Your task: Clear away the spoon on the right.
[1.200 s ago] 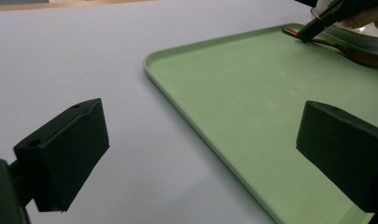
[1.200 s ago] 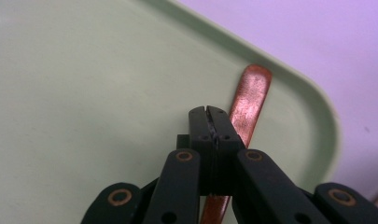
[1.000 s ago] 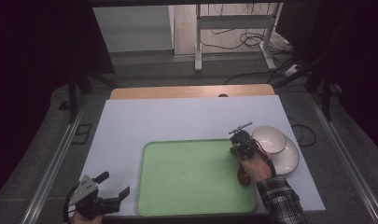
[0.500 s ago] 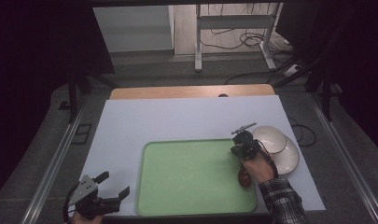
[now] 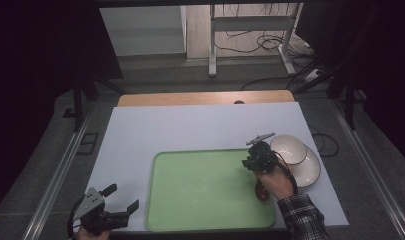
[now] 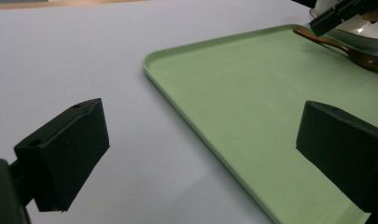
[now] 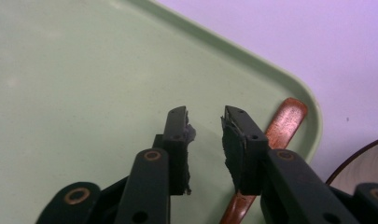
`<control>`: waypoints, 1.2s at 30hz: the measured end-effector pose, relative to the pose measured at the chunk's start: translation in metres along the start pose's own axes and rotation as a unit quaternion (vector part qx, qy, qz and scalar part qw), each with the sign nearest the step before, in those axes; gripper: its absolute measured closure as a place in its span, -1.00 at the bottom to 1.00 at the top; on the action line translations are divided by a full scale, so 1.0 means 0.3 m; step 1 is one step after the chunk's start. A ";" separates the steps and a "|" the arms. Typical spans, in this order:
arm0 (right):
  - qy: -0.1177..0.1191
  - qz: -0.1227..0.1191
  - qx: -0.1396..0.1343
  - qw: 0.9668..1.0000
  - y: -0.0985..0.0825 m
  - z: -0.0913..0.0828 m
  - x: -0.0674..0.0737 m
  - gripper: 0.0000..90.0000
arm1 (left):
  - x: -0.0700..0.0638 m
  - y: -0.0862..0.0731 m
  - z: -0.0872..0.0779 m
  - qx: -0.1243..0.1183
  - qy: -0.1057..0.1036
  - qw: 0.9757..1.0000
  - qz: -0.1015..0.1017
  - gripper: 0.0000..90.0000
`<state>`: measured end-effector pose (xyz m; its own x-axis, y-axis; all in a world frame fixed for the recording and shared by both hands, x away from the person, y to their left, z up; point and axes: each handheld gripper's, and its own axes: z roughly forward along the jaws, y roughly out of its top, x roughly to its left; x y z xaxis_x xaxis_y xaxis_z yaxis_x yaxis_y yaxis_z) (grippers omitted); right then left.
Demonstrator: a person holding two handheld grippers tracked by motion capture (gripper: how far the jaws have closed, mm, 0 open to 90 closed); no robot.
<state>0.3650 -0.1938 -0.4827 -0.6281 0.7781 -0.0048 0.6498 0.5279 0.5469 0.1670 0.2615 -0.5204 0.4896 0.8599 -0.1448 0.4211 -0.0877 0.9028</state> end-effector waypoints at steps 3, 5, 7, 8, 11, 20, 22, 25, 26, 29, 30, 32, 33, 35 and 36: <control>0.002 -0.003 -0.005 1.000 0.001 -0.009 0.010 0.51 | 0.000 0.000 0.000 0.000 -0.001 1.000 0.000 -0.95; 0.004 -0.005 -0.008 1.000 0.000 -0.013 0.015 0.49 | 0.000 0.000 -0.001 0.000 -0.001 1.000 -0.001 -0.95; 0.004 -0.008 -0.009 1.000 -0.001 -0.017 0.019 0.46 | 0.000 0.000 -0.001 -0.001 -0.001 1.000 -0.001 -0.95; 0.004 -0.008 -0.011 1.000 -0.001 -0.020 0.020 0.45 | 0.000 0.000 -0.001 0.000 -0.001 1.000 -0.002 -0.95; 0.003 -0.010 -0.015 1.000 -0.003 -0.025 0.023 0.42 | 0.000 0.001 -0.001 0.000 -0.002 1.000 -0.002 -0.95; 0.002 -0.017 -0.025 1.000 -0.007 -0.044 0.027 0.28 | 0.000 0.000 -0.001 0.000 -0.002 1.000 -0.002 -0.95; 0.003 -0.018 -0.027 0.999 -0.008 -0.048 0.030 0.24 | 0.000 0.000 -0.001 0.000 -0.002 1.000 -0.002 -0.95; 0.004 -0.019 -0.031 0.999 -0.011 -0.054 0.035 0.17 | 0.001 0.000 -0.001 -0.001 -0.002 1.000 -0.003 -0.95; 0.004 -0.019 -0.031 0.999 -0.012 -0.055 0.036 0.14 | 0.001 0.000 -0.001 -0.001 -0.002 1.000 -0.002 -0.95; 0.004 -0.023 -0.036 0.999 -0.015 -0.061 0.042 0.05 | 0.000 0.000 -0.001 0.000 -0.001 1.000 -0.002 -0.95; 0.004 -0.023 -0.037 0.999 -0.015 -0.062 0.044 0.04 | 0.000 0.001 -0.001 -0.001 -0.002 1.000 -0.002 -0.95; 0.005 -0.024 -0.039 0.999 -0.018 -0.067 0.047 0.01 | 0.001 0.000 -0.001 -0.001 -0.002 1.000 -0.002 -0.95; 0.006 -0.025 -0.041 0.999 -0.019 -0.068 0.049 -0.02 | 0.001 0.000 -0.001 -0.001 -0.001 1.000 -0.002 -0.95; 0.006 -0.026 -0.045 0.999 -0.022 -0.072 0.053 -0.05 | 0.001 0.000 -0.001 -0.001 -0.001 1.000 -0.002 -0.95; 0.007 -0.028 -0.047 0.999 -0.023 -0.074 0.055 -0.07 | 0.000 0.000 -0.001 -0.001 -0.001 1.000 -0.002 -0.95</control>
<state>0.3408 -0.1921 -0.4680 -0.6678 0.7439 -0.0262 0.5718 0.5352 0.6218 0.1668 0.2617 -0.5202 0.4898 0.8589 -0.1497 0.4217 -0.0831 0.9029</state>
